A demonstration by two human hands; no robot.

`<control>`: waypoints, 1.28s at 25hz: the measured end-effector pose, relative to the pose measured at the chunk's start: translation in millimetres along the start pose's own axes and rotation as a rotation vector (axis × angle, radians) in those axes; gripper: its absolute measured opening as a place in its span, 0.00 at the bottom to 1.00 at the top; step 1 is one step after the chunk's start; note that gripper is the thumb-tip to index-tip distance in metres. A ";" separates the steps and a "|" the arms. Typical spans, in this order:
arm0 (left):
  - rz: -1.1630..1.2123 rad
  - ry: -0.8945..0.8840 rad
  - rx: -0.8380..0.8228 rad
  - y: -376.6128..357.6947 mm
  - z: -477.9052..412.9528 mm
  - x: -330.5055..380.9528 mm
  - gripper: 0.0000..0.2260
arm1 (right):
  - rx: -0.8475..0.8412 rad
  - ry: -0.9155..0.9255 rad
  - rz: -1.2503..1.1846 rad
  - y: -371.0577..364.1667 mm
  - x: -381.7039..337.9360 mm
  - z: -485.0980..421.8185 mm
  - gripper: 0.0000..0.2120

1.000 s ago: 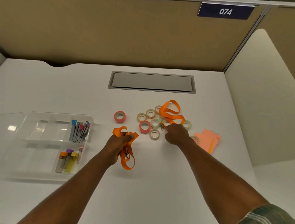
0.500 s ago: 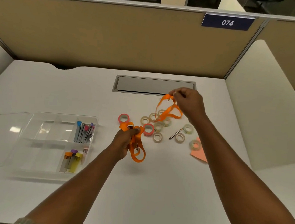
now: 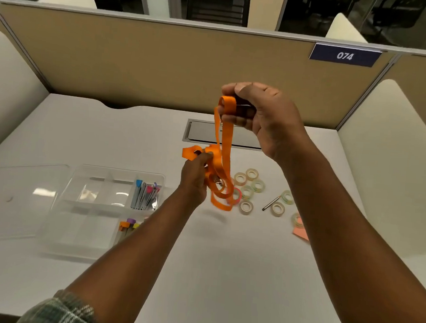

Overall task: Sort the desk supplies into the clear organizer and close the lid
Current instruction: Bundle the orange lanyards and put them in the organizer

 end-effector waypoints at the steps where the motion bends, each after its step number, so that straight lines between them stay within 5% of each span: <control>1: 0.015 0.011 -0.093 -3.3 2.4 1.8 0.12 | -0.019 0.002 -0.058 -10.9 -1.7 -1.9 0.10; 5: 0.048 0.112 -0.513 -5.3 21.3 2.3 0.23 | 0.065 0.051 -0.129 -27.7 1.6 -21.3 0.11; 9: -0.241 0.041 -0.631 29.9 23.0 2.3 0.28 | 0.275 0.036 -0.116 -8.8 27.3 -40.6 0.09; 15: -0.837 -0.254 -0.466 100.2 13.3 60.5 0.05 | 0.455 -0.236 -0.114 7.0 129.4 -39.4 0.08; 20: -0.679 -0.363 -0.273 148.1 5.2 114.1 0.07 | 0.313 -0.533 -0.094 -62.7 232.0 -13.4 0.12; 25: -0.352 -0.305 -0.093 195.4 -11.4 114.7 0.07 | -0.009 -0.762 -0.417 -174.0 295.9 -0.7 0.34; 29: -0.353 -0.268 0.023 228.5 -24.7 101.7 0.10 | 0.048 -0.787 -0.714 -218.1 307.3 -2.0 0.38; 32: -0.514 -0.383 0.024 241.8 -32.7 98.9 0.09 | 0.184 -0.698 -0.689 -218.0 309.3 -19.3 0.29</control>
Point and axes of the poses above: each hand's wrist, its own z-axis away from the middle knuckle, its own y-axis out of the back of the hand, x = y × z, the point moved 7 cm from there along -z, towards the middle knuckle, and after that the axes turned 9 degrees about -z, right-handed, at the moved point
